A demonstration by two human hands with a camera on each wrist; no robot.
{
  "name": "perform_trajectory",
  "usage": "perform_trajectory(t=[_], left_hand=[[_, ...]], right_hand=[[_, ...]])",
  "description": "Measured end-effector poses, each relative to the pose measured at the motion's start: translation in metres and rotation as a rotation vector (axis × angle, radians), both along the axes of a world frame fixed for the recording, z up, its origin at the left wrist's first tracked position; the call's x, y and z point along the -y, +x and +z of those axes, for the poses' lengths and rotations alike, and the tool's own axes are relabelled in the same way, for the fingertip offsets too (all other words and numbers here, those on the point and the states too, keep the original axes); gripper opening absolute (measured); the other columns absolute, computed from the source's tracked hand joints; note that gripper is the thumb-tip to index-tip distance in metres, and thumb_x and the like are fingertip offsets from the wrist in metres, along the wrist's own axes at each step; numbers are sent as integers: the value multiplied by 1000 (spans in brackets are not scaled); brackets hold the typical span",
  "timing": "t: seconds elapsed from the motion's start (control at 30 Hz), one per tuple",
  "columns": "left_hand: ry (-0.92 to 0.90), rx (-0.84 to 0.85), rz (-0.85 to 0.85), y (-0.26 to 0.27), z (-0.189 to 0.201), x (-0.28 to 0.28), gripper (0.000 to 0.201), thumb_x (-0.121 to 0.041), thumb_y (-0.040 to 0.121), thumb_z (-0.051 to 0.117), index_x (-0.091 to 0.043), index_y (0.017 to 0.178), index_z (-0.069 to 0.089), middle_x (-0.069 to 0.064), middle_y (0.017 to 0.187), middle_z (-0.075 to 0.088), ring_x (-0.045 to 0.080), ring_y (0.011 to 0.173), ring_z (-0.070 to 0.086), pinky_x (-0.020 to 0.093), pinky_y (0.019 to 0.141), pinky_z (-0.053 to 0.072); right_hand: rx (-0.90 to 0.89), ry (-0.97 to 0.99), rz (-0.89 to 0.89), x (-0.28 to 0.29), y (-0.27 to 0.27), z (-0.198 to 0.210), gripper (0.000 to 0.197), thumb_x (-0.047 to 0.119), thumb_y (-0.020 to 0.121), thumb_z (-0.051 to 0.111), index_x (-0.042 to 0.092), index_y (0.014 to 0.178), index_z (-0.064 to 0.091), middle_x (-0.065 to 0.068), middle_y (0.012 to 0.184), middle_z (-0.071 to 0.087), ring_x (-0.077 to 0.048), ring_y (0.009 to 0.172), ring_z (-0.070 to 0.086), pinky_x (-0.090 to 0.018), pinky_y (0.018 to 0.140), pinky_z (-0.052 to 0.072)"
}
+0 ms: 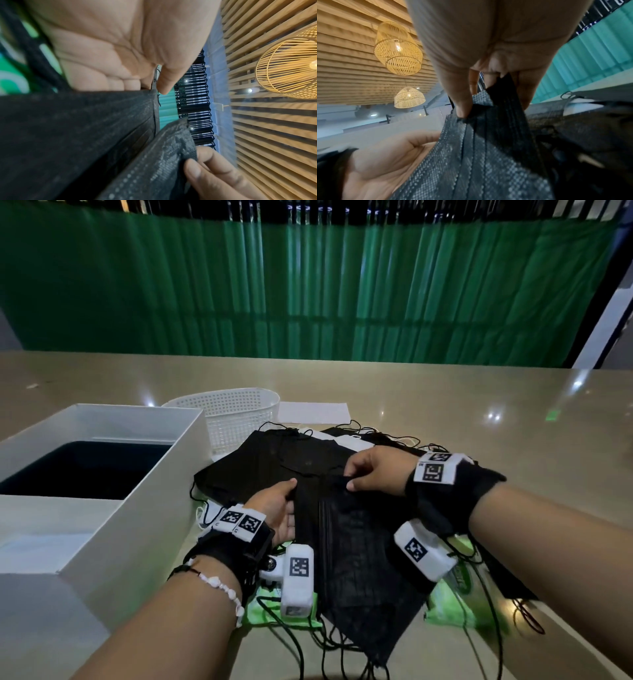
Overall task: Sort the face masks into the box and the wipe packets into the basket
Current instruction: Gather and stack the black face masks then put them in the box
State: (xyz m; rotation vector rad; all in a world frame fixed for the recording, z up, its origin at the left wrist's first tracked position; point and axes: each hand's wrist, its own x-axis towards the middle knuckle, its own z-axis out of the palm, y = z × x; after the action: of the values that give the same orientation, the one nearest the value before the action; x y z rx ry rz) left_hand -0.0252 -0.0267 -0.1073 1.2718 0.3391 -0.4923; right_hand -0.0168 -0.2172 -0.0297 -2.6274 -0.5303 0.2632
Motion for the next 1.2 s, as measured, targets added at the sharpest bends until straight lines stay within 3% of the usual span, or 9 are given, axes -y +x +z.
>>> perform_trajectory(t=[0.1, 0.3, 0.43, 0.57, 0.63, 0.77, 0.93, 1.07, 1.2], left_hand=[[1, 1, -25, 0, -1, 1, 42, -39, 97, 39, -6, 92, 65, 7, 60, 66, 18, 46, 62, 26, 43, 53], [-103, -29, -113, -1, 1, -1, 44, -40, 93, 48, 0, 106, 62, 15, 85, 68, 24, 63, 69, 34, 59, 58], [-102, -36, -79, 0, 1, -1, 57, -52, 89, 50, -1, 115, 58, 15, 88, 61, 25, 65, 65, 34, 58, 58], [-106, 83, -77, -6, 2, 0, 29, -23, 91, 57, -7, 116, 55, 14, 87, 65, 20, 58, 68, 32, 52, 58], [-96, 128, -66, -9, 1, 0, 19, -7, 89, 58, -12, 107, 56, 13, 84, 65, 18, 57, 67, 30, 50, 57], [-84, 141, -63, -12, 2, 0, 24, 9, 86, 54, -10, 99, 59, 13, 78, 67, 18, 57, 68, 29, 47, 56], [-42, 150, -90, -13, 4, -1, 23, 7, 86, 55, -9, 101, 62, 12, 78, 71, 19, 63, 70, 28, 50, 57], [-37, 149, -69, -15, 4, 1, 19, 7, 87, 54, -6, 98, 63, 12, 78, 71, 18, 61, 70, 28, 51, 58], [-92, 151, 26, -15, 5, 5, 20, 3, 92, 49, -5, 106, 61, 17, 86, 67, 22, 61, 69, 35, 56, 59]], right_hand=[[-4, 13, -25, -8, 5, -9, 4, 23, 84, 66, 25, 84, 63, 16, 69, 56, -2, 68, 52, -8, 61, 37], [29, -2, 7, -23, 4, -21, 12, 25, 85, 65, 19, 96, 67, 12, 77, 55, -6, 77, 52, -7, 62, 34], [17, -83, 40, -27, 3, -26, 13, 27, 86, 62, 21, 98, 66, 11, 80, 56, -8, 80, 52, -19, 65, 37], [32, -77, 27, -27, 6, -28, 16, 26, 87, 60, 20, 101, 65, 5, 89, 56, -10, 84, 51, -20, 70, 35], [43, -58, 32, -28, 7, -27, 14, 25, 87, 60, 19, 99, 64, 5, 88, 56, -11, 83, 51, -20, 70, 34], [74, -29, 70, -32, 8, -24, 7, 21, 86, 60, 18, 92, 64, 5, 90, 57, -13, 87, 54, -23, 76, 41], [178, 6, 112, -34, 15, -14, 3, 16, 85, 61, 14, 87, 62, 2, 98, 55, -14, 94, 53, -24, 85, 39], [184, -45, 57, -33, 20, -12, 6, 23, 84, 62, 24, 81, 57, 8, 92, 55, -15, 94, 56, -27, 86, 43], [182, 27, -78, -24, 18, -11, 19, 30, 84, 63, 25, 102, 60, 8, 99, 57, -12, 94, 55, -23, 82, 43]])
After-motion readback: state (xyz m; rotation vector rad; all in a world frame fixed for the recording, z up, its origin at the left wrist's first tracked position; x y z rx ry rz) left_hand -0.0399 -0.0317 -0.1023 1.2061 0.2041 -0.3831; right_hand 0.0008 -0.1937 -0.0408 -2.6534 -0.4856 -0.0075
